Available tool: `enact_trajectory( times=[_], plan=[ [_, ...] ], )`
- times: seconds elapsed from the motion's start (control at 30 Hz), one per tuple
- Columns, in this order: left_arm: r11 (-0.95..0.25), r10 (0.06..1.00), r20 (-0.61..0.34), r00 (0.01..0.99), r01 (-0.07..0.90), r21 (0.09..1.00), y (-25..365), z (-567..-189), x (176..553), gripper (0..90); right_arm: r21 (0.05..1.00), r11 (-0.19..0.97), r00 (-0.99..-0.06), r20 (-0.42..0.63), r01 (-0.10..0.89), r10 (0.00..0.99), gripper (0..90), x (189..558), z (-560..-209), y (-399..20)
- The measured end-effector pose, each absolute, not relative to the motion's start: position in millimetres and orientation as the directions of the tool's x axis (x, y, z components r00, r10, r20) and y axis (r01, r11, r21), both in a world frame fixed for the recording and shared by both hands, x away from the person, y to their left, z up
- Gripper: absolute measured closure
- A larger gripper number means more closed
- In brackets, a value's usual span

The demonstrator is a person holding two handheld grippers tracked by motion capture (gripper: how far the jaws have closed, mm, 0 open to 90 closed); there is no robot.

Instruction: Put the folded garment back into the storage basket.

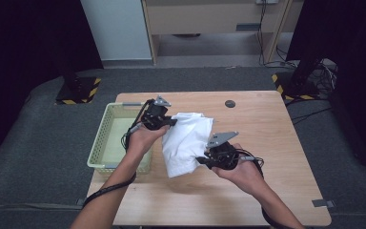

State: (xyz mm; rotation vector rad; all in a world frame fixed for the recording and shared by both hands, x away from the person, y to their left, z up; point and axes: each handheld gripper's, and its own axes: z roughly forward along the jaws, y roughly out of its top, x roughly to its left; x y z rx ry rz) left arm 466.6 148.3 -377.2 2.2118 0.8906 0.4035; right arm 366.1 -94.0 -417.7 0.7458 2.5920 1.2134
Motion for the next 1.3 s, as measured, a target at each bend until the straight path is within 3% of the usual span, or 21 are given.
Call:
enact_trajectory(
  times=[0.43,1.3],
  plan=[
    [-0.487,0.722,0.015,0.692,0.493,0.721,186.8,-366.3,483.5,78.8,0.765,0.543,-0.868,0.042,0.346,0.495,79.0,383.5,-404.5,-62.7],
    [-0.491,0.737,0.045,0.674,0.489,0.721,220.4,-342.6,502.2,78.8,0.774,0.548,-0.880,0.023,0.316,0.474,79.2,403.2,-379.8,-27.3]
  ],
)
